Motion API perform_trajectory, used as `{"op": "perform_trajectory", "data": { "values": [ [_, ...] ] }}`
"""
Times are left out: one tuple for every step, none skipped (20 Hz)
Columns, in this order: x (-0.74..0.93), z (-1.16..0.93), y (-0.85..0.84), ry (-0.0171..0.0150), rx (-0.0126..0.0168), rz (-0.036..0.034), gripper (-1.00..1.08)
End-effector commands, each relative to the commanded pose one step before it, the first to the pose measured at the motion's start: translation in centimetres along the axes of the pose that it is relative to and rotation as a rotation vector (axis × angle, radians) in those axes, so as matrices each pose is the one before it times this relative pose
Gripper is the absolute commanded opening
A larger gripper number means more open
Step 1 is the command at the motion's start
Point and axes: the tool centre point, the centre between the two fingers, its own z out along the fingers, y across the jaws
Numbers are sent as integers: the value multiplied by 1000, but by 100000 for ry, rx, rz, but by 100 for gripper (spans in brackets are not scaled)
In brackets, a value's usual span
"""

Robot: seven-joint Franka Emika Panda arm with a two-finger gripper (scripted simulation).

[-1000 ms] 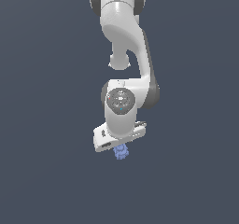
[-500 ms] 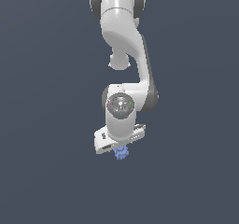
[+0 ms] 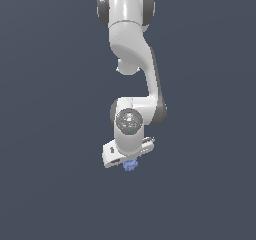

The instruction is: Pick up the object and move it to a goal position.

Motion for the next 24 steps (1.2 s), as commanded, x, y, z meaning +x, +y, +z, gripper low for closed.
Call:
{"op": "perform_trajectory", "data": {
  "values": [
    [117,-167,34,189,-74,-9,100],
    [0,0,0,0,0,0,-100],
    [0,0,0,0,0,0,-100],
    [0,0,0,0,0,0,-100],
    [0,0,0,0,0,0,-100],
    [0,0,0,0,0,0,-100],
    [0,0,0,0,0,0,-100],
    [0,0,0,0,0,0,-100],
    [0,0,0,0,0,0,-100],
    [0,0,0,0,0,0,-100],
    [0,0,0,0,0,0,-100],
    [-22,32,26,-48,19,46,-100],
    [-7,-10,-9,0,0,0,-100],
    [-21,-29,-26,0,0,0,-100],
    [-35,-48,-43,0,0,0,-100],
    [-49,-68,-61,0,0,0,-100],
    [-63,-88,-78,0,0,0,-100],
    [-78,-109,-97,0,0,0,-100],
    [-93,-130,-115,0,0,0,-100],
    [-109,-152,-135,0,0,0,-100],
    [-125,-174,-155,0,0,0,-100],
    [-142,-198,-175,0,0,0,-100],
    [-159,-222,-197,0,0,0,-100],
    [-177,-248,-220,0,0,0,-100]
  ]
}}
